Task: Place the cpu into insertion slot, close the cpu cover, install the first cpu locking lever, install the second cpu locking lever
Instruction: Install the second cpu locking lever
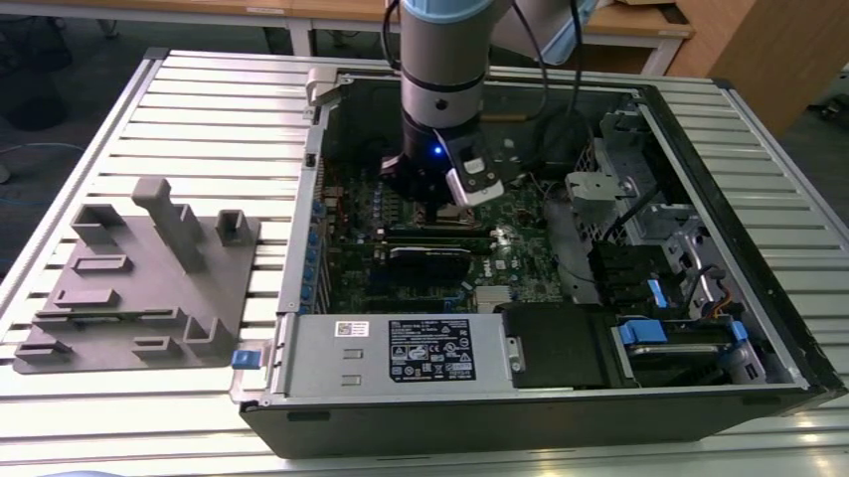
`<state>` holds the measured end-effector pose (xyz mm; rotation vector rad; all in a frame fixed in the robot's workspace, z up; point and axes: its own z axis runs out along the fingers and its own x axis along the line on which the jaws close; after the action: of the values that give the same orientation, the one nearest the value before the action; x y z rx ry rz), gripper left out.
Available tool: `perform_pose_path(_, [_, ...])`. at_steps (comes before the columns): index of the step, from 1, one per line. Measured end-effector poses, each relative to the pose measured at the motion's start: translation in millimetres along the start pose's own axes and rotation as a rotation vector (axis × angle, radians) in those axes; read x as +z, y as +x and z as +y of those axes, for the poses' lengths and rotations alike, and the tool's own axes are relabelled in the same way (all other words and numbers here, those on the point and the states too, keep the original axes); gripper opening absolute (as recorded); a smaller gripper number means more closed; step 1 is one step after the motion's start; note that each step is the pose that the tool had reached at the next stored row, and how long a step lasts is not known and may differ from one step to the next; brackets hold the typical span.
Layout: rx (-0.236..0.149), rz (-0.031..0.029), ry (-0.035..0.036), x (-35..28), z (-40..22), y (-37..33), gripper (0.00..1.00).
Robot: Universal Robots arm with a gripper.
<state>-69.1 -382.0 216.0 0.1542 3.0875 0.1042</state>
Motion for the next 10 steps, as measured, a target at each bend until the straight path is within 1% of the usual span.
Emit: perform_pose_path(10, [0.000,-0.0019,-0.0002,0.3,-0.3,3.4,0.11])
